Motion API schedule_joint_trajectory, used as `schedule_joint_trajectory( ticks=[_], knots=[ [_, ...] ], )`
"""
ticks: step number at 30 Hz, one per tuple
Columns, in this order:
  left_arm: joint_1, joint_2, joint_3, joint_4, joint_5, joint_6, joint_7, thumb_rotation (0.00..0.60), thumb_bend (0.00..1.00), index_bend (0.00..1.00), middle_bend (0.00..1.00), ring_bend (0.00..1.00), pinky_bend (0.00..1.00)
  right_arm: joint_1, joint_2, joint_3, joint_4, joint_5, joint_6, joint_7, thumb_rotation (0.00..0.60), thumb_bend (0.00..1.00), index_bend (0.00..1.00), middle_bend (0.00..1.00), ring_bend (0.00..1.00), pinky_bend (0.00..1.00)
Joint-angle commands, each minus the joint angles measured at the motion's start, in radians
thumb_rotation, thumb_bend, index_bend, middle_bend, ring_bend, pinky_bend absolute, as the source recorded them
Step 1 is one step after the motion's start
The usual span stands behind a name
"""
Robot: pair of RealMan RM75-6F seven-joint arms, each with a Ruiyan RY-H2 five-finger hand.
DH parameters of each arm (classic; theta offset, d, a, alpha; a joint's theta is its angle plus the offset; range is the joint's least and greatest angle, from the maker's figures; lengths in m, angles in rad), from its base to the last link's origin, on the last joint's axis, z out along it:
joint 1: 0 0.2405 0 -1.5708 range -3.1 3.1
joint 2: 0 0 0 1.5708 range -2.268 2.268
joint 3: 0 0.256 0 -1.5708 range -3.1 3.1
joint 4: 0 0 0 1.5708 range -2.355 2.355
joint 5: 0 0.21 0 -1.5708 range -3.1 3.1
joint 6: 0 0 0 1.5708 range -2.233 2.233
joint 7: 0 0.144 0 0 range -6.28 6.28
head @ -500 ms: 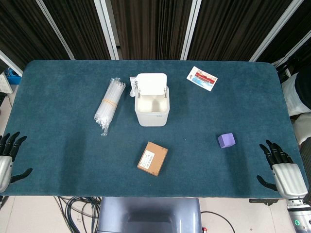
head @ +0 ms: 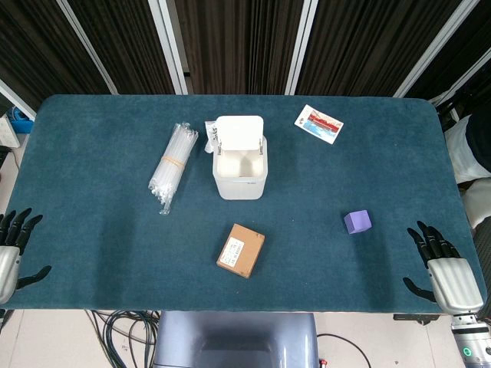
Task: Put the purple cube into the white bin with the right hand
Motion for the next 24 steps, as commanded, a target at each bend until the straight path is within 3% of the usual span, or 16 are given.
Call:
schedule_joint_trajectory(
  ticks=[1, 6, 10, 17, 24],
  knots=[
    [0.000, 0.000, 0.001, -0.001, 0.003, 0.001, 0.001, 0.600, 0.07, 0.18, 0.15, 0.00, 0.00, -0.001, 0.002, 0.000, -0.002, 0.000, 0.000, 0.004, 0.600, 0.09, 0.04, 0.05, 0.06, 0.23],
    [0.002, 0.003, -0.001, -0.002, 0.003, 0.006, -0.007, 0.600, 0.07, 0.18, 0.15, 0.00, 0.00, 0.002, 0.003, 0.000, -0.004, -0.005, -0.004, 0.019, 0.600, 0.09, 0.04, 0.05, 0.06, 0.23],
    [0.004, 0.006, -0.003, -0.005, -0.004, 0.006, -0.015, 0.600, 0.07, 0.18, 0.15, 0.00, 0.00, 0.047, 0.008, -0.002, 0.004, -0.024, -0.076, 0.088, 0.600, 0.09, 0.04, 0.07, 0.06, 0.23],
    [0.001, 0.005, 0.000, -0.003, 0.005, 0.005, -0.015, 0.600, 0.07, 0.18, 0.15, 0.00, 0.00, 0.266, 0.015, 0.065, 0.102, -0.045, -0.333, 0.187, 0.600, 0.09, 0.04, 0.08, 0.06, 0.23],
    [0.003, 0.005, -0.001, -0.002, 0.002, 0.006, -0.010, 0.600, 0.07, 0.18, 0.15, 0.00, 0.00, 0.458, -0.057, 0.100, 0.249, -0.009, -0.602, 0.217, 0.600, 0.09, 0.04, 0.09, 0.07, 0.23]
  ],
)
